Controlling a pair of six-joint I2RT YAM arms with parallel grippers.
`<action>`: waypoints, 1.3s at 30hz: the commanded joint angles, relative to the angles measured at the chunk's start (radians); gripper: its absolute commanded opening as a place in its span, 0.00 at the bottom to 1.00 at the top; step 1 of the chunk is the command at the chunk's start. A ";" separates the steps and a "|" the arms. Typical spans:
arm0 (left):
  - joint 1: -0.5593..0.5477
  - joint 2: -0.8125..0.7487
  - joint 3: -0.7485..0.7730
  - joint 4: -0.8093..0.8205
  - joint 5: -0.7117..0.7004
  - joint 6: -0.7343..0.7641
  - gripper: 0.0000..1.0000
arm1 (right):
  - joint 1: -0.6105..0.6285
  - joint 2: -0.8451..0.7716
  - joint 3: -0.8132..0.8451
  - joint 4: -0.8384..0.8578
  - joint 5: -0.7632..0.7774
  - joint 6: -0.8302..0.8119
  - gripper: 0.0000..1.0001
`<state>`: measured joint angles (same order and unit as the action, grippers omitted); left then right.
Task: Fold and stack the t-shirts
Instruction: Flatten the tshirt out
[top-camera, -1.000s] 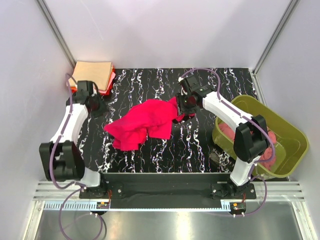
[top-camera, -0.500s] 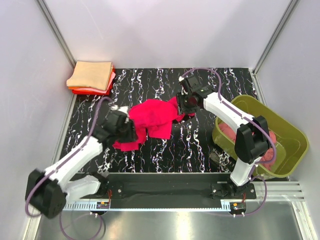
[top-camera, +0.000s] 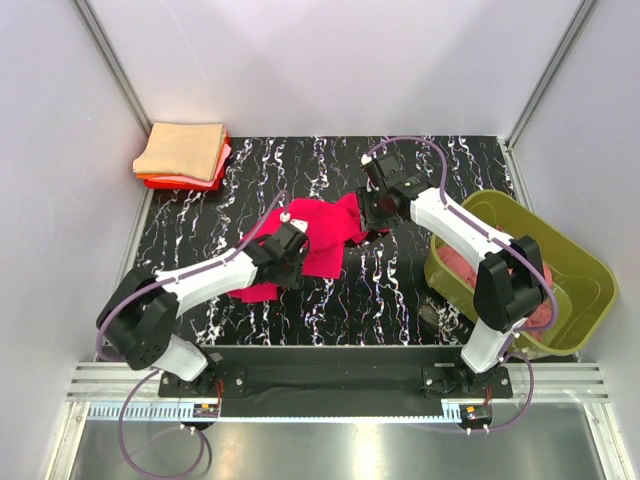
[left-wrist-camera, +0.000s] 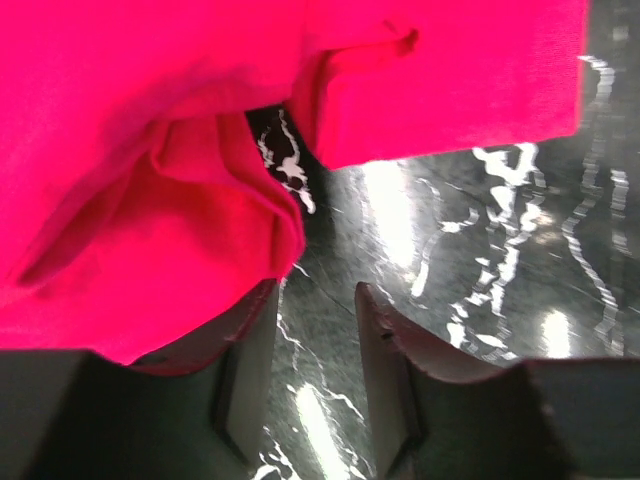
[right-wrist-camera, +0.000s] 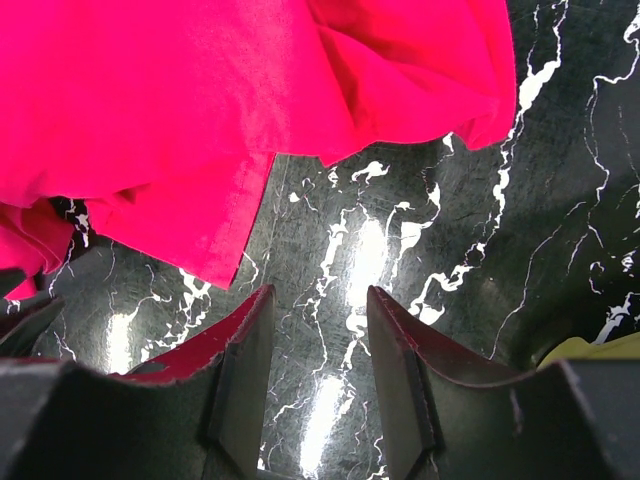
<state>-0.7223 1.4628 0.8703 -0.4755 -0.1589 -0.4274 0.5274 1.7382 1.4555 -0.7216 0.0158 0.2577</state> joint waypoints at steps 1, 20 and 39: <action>-0.006 0.031 0.042 0.044 -0.083 0.029 0.40 | -0.003 -0.048 0.003 0.028 0.027 -0.012 0.49; -0.025 0.089 0.107 -0.001 -0.195 -0.020 0.00 | -0.001 -0.051 -0.018 0.036 0.039 -0.008 0.49; 0.023 -0.479 0.522 -0.780 -0.530 -0.088 0.00 | -0.003 -0.046 -0.012 -0.012 -0.007 0.104 0.50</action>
<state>-0.7269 1.0195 1.3071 -1.1122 -0.5182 -0.4950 0.5274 1.7336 1.4261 -0.7311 0.0170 0.3122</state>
